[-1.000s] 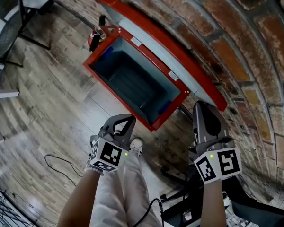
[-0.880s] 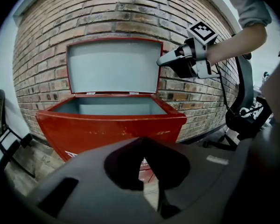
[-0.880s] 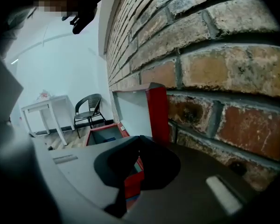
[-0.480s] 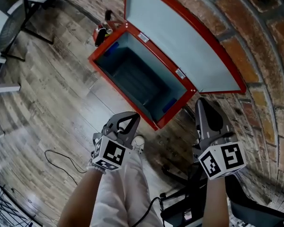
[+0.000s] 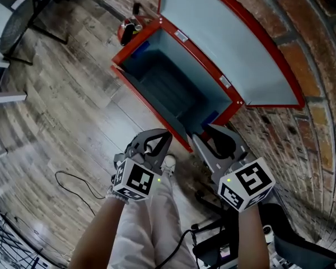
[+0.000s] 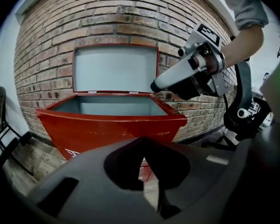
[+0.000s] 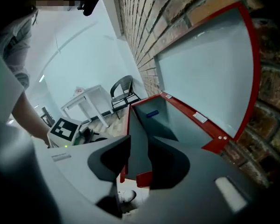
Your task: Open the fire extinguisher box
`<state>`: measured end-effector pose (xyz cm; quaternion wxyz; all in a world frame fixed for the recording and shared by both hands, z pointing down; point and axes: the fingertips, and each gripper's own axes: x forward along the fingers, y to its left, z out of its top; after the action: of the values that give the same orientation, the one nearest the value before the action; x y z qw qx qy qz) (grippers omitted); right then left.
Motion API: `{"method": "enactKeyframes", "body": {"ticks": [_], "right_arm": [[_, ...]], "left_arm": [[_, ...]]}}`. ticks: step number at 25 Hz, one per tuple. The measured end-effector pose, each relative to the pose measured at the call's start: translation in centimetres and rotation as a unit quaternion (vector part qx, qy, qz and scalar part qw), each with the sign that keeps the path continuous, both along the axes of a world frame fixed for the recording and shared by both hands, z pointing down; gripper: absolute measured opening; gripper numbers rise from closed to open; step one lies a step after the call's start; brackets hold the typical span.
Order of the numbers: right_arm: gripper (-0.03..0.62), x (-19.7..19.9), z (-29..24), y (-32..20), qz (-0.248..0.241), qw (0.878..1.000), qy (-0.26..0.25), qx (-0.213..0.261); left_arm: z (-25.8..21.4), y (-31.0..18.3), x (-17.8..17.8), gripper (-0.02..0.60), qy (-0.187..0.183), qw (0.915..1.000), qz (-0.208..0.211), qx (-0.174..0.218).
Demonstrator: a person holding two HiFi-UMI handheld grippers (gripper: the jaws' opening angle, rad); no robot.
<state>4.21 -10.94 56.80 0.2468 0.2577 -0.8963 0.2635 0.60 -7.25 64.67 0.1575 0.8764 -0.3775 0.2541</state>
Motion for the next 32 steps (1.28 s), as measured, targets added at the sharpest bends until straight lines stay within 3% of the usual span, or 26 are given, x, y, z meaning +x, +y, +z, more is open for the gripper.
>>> {"method": "enactKeyframes", "body": {"ticks": [8, 15, 32], "right_arm": [[0.138, -3.2, 2.1, 4.2, -0.071, 0.996, -0.005, -0.058], [0.153, -4.0, 4.0, 6.1, -0.1, 0.992, 0.037, -0.063], [0.137, -6.3, 7.4, 10.5, -0.157, 0.98, 0.062, -0.108]], "left_arm": [[-0.2, 0.9, -0.6, -0.002, 0.003, 1.0, 0.006, 0.001], [-0.1, 1.8, -1.1, -0.002, 0.002, 0.9998, 0.018, 0.002], [1.7, 5.7, -3.3, -0.002, -0.011, 0.9995, 0.028, -0.014]]}}
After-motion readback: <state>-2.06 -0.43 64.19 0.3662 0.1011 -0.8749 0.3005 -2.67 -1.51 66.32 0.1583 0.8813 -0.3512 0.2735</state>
